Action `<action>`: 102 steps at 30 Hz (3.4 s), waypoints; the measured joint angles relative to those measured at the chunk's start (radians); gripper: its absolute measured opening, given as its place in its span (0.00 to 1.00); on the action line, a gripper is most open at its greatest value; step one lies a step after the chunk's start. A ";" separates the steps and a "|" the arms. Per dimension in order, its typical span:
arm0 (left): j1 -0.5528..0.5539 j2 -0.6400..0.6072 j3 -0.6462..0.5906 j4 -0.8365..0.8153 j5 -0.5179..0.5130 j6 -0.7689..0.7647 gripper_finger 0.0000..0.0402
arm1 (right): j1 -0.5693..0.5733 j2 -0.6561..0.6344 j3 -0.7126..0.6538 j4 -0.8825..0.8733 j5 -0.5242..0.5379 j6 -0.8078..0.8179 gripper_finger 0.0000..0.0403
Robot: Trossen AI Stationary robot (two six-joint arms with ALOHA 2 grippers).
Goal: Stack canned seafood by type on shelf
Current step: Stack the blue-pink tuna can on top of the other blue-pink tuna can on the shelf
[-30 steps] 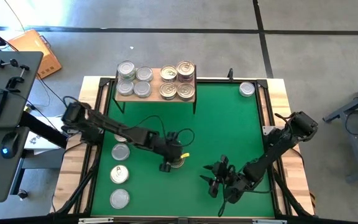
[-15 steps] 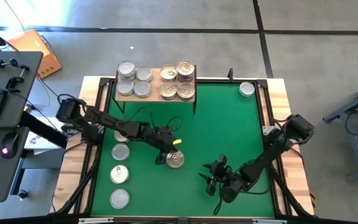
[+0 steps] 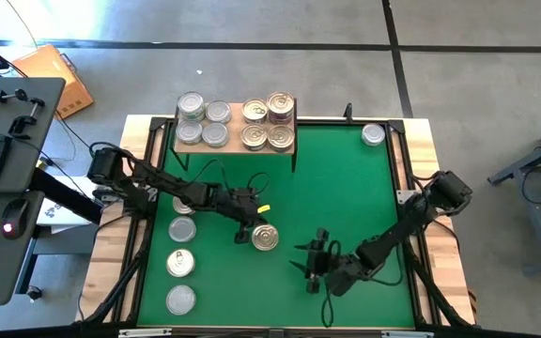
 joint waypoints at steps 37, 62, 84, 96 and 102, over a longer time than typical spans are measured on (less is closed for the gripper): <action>-0.057 -0.076 0.006 0.011 -0.040 0.056 0.00 | -0.156 0.001 0.000 0.070 -0.237 -0.194 0.68; 0.007 0.087 0.004 0.095 0.007 0.063 0.00 | -0.168 0.015 0.000 0.087 -0.173 -0.488 0.68; -0.026 0.035 0.006 0.079 -0.023 0.123 0.00 | -0.187 0.015 0.000 0.054 -0.217 -0.509 0.68; -0.060 0.003 0.009 0.064 0.050 0.128 0.00 | -0.187 0.015 0.000 0.054 -0.217 -0.487 0.68; -0.057 0.007 -0.003 0.037 0.065 0.129 0.00 | -0.187 0.015 0.000 0.054 -0.217 -0.487 0.68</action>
